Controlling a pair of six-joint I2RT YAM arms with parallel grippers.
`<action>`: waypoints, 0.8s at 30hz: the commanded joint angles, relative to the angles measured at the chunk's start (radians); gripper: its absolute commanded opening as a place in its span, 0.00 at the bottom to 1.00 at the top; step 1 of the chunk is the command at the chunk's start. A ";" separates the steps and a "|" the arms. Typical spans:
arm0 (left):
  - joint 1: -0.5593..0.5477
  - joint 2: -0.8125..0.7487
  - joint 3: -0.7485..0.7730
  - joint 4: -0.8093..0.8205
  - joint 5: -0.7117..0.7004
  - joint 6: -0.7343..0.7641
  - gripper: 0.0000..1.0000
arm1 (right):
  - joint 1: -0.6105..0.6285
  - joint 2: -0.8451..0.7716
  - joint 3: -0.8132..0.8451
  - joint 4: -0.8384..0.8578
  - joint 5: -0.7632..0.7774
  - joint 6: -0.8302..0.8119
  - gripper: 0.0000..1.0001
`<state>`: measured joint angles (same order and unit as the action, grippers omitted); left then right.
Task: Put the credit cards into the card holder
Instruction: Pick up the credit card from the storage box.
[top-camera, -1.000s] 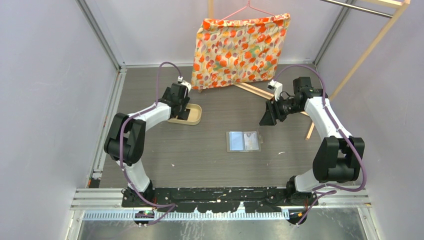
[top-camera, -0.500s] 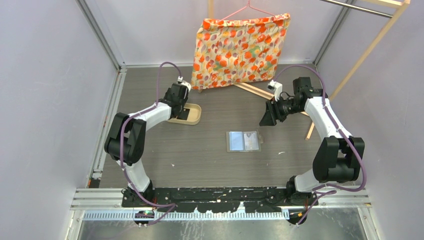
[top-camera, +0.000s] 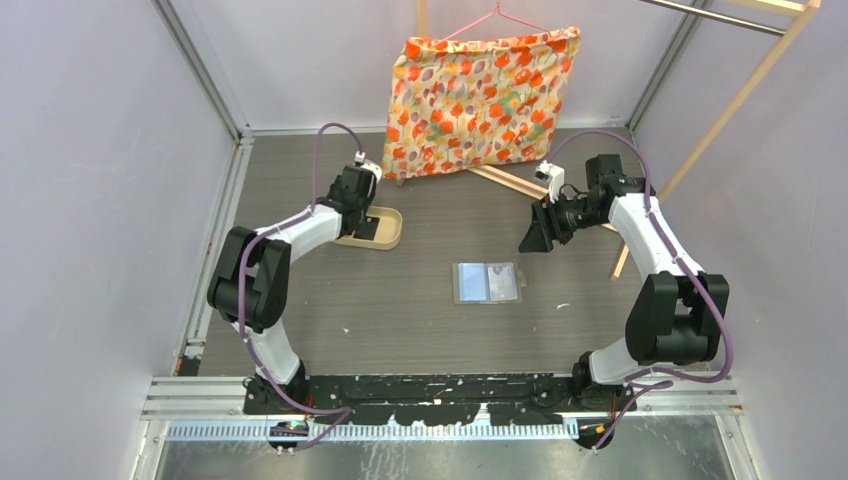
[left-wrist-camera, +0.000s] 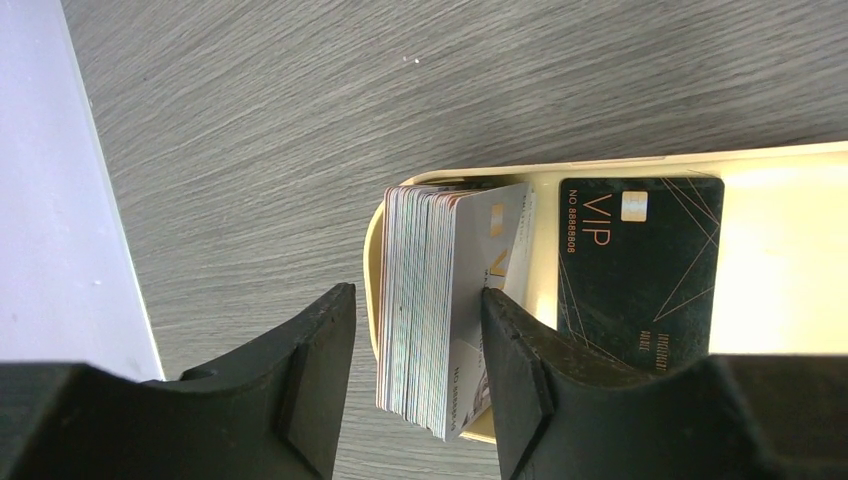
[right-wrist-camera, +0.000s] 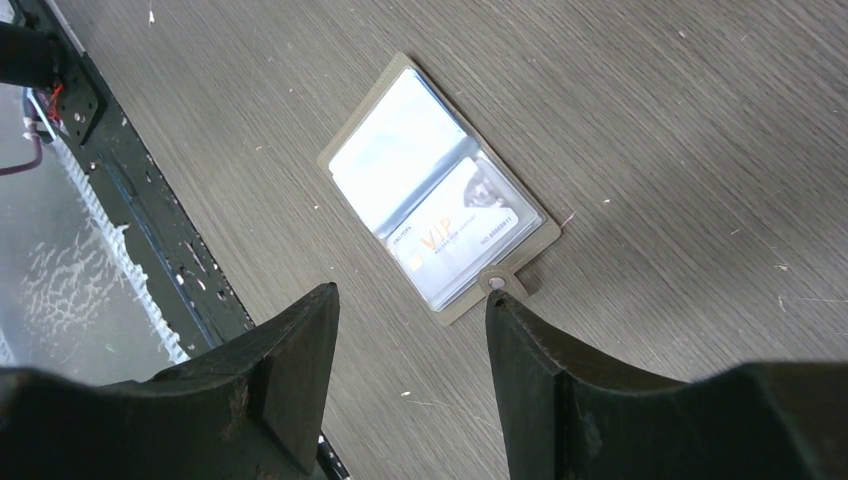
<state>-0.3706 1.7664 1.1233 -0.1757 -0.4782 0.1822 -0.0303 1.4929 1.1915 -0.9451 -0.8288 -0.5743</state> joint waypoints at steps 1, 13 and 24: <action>0.007 -0.051 0.005 0.036 -0.024 -0.009 0.50 | -0.005 0.005 0.021 -0.011 -0.019 -0.019 0.60; 0.004 -0.063 0.004 0.034 -0.023 -0.012 0.45 | -0.005 0.015 0.024 -0.018 -0.019 -0.025 0.60; 0.001 -0.064 0.007 0.032 -0.021 -0.013 0.37 | -0.006 0.021 0.025 -0.022 -0.021 -0.025 0.60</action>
<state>-0.3714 1.7557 1.1233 -0.1757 -0.4774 0.1719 -0.0303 1.5101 1.1915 -0.9600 -0.8299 -0.5793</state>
